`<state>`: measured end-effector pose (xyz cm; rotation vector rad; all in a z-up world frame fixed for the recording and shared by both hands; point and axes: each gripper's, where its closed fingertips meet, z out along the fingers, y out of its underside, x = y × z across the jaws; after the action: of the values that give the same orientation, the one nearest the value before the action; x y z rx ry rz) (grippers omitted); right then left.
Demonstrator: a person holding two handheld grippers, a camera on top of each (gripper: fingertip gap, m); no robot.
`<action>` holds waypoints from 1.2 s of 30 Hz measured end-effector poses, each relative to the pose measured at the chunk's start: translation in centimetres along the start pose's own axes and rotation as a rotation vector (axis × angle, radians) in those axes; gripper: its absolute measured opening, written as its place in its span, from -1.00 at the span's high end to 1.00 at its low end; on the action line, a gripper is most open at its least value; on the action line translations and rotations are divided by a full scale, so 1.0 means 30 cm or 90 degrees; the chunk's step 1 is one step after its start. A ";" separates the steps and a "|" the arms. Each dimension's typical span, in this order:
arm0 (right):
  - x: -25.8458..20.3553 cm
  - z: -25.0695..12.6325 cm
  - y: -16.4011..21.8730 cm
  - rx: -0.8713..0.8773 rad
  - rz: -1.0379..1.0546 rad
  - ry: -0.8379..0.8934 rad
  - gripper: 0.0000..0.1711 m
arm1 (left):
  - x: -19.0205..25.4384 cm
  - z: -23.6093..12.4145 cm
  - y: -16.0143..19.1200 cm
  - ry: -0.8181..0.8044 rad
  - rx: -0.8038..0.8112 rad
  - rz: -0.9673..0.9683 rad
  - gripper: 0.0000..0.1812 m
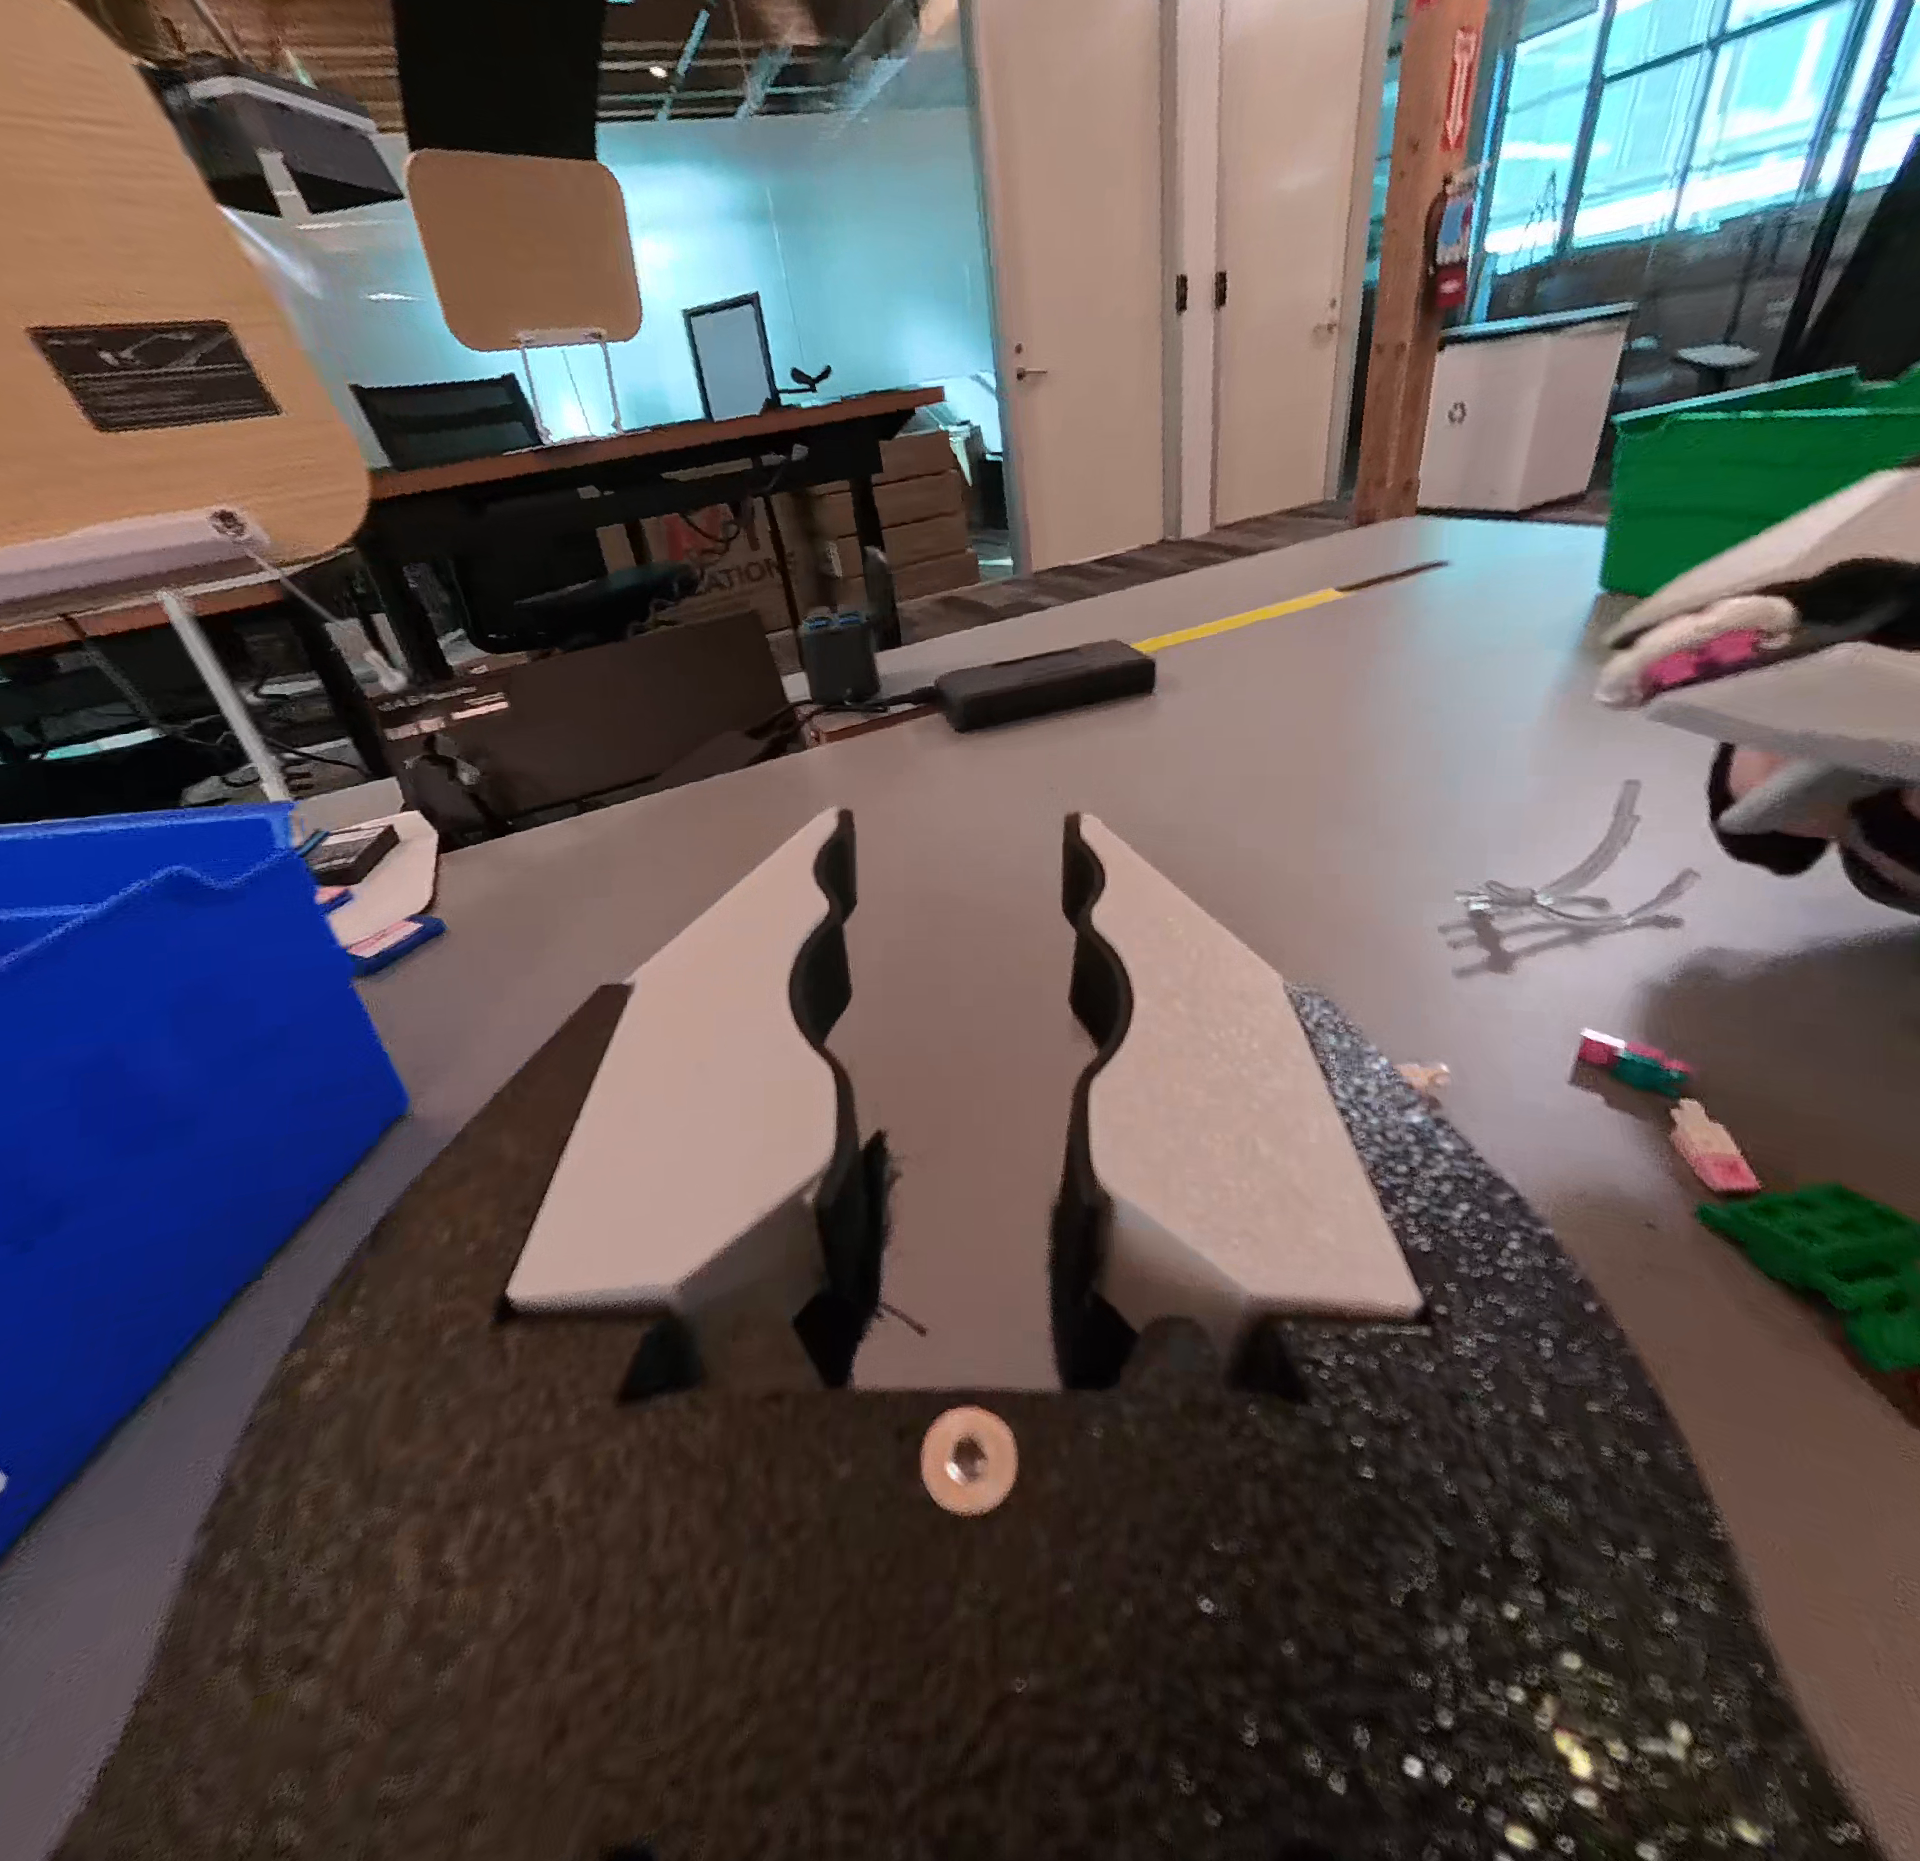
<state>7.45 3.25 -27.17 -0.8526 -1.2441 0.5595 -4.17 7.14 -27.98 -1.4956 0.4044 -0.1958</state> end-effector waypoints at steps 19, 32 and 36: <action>-0.074 -0.014 -0.056 0.101 0.574 -0.348 0.89 | 0.495 -0.081 -0.047 0.418 0.035 -0.013 0.59; -0.111 -0.040 -0.101 0.134 0.595 -0.427 0.89 | 0.494 -0.104 -0.097 0.486 0.074 -0.141 0.97; -0.112 -0.040 -0.101 0.133 0.597 -0.429 0.89 | 0.495 -0.104 -0.096 0.490 0.071 -0.145 0.97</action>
<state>7.52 -1.42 -26.78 -1.0902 -1.2863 1.8117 8.64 -1.48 -27.28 -1.3101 0.8174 -0.9742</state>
